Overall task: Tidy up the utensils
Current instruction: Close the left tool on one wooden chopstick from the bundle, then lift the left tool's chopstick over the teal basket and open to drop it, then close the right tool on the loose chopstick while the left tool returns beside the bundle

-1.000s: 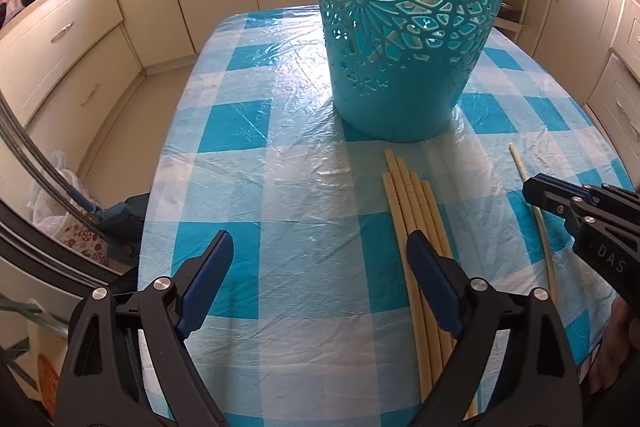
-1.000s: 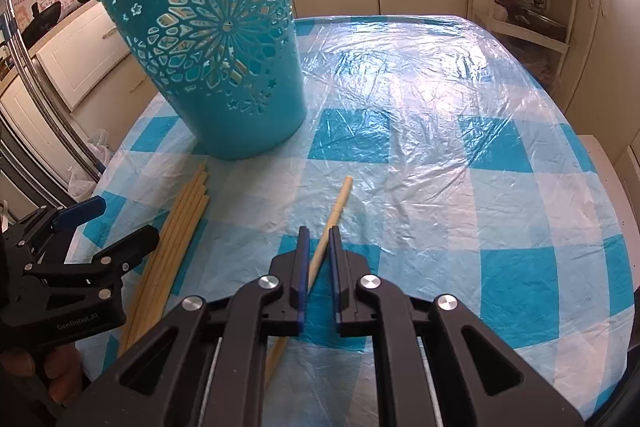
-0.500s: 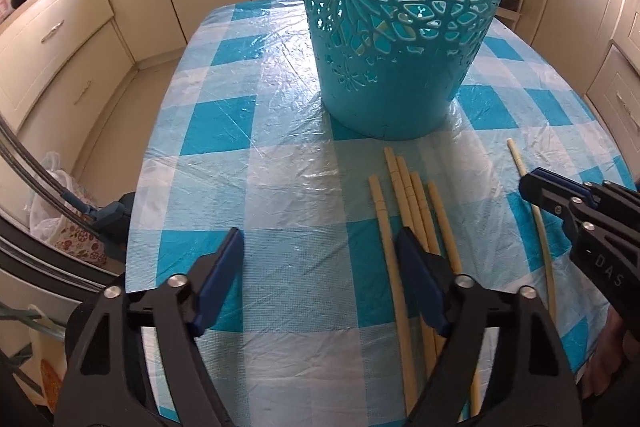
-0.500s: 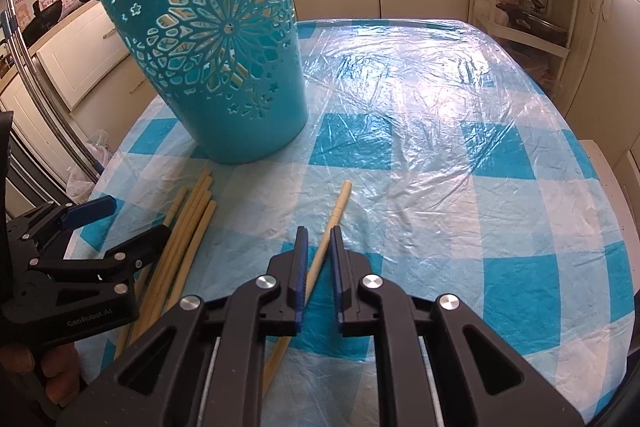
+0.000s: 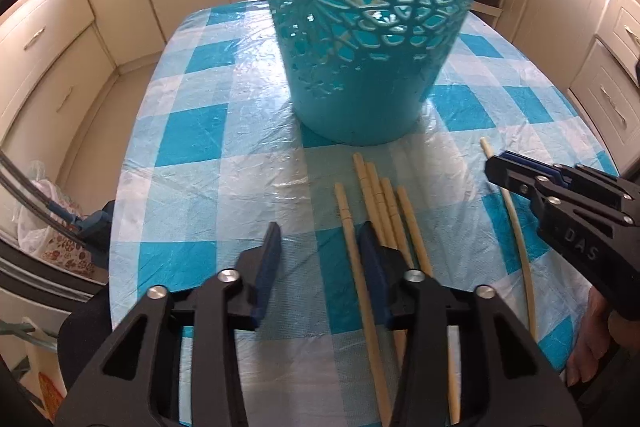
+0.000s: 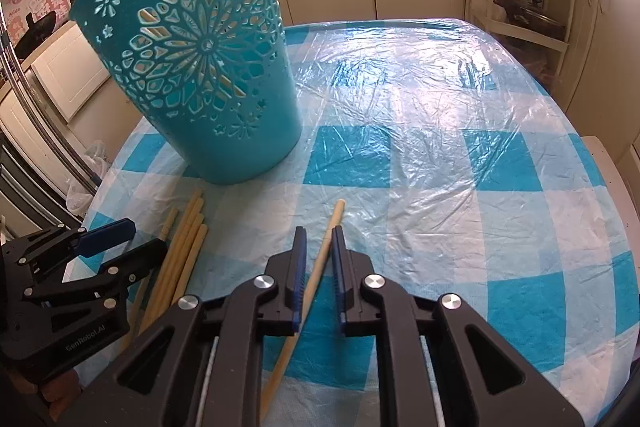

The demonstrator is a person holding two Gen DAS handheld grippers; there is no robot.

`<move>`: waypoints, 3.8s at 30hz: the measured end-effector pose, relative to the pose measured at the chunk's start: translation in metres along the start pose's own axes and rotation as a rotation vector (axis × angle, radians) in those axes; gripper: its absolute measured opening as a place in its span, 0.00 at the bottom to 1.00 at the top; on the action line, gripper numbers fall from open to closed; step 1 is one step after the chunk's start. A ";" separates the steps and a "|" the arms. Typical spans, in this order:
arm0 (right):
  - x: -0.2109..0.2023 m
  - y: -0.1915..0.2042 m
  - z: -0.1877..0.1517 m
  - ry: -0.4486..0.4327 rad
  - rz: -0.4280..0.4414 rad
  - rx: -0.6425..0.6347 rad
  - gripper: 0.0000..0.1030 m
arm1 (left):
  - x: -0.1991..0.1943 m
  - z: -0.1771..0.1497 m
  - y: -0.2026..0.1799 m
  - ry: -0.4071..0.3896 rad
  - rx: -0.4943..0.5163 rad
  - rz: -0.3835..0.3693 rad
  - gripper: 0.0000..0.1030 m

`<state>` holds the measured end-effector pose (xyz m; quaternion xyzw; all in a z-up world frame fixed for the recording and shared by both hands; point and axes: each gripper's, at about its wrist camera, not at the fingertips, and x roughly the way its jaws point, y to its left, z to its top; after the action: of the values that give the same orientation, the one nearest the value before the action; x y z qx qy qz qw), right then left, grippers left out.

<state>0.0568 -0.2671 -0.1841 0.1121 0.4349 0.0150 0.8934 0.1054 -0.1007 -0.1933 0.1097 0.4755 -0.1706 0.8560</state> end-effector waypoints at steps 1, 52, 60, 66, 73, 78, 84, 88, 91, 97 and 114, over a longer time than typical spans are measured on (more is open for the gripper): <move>0.000 0.000 0.000 0.000 0.001 0.002 0.13 | 0.000 0.001 -0.002 0.003 0.009 -0.007 0.22; -0.004 0.039 -0.018 0.017 -0.009 -0.137 0.60 | -0.203 0.140 0.002 -0.516 -0.103 -0.160 0.05; -0.002 0.039 -0.016 0.021 -0.008 -0.145 0.63 | -0.185 0.189 0.005 -0.676 -0.178 -0.124 0.05; -0.001 0.039 -0.016 0.022 -0.007 -0.147 0.65 | -0.132 0.208 0.004 -0.668 -0.226 -0.049 0.05; 0.000 0.041 -0.015 0.025 -0.005 -0.151 0.66 | -0.093 0.195 0.003 -0.610 -0.221 0.006 0.05; 0.000 0.043 -0.016 0.026 -0.007 -0.153 0.67 | -0.084 0.186 0.002 -0.580 -0.182 0.021 0.06; 0.000 0.043 -0.015 0.026 -0.006 -0.152 0.67 | -0.091 0.168 0.010 -0.561 -0.169 0.025 0.32; 0.000 0.042 -0.015 0.025 -0.004 -0.150 0.67 | -0.120 0.140 0.017 -0.614 -0.135 0.058 0.63; 0.000 0.041 -0.015 0.024 -0.002 -0.148 0.68 | -0.142 0.108 0.031 -0.652 -0.134 0.089 0.81; 0.000 0.039 -0.015 0.025 0.007 -0.143 0.70 | -0.142 0.034 0.069 -0.579 -0.155 0.141 0.93; -0.016 0.018 -0.024 -0.009 -0.005 -0.006 0.69 | -0.017 0.018 0.074 -0.244 -0.144 0.129 0.93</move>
<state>0.0291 -0.2470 -0.1824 0.1084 0.4310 0.0136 0.8957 0.1399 -0.0357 -0.1673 0.0567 0.3709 -0.0926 0.9223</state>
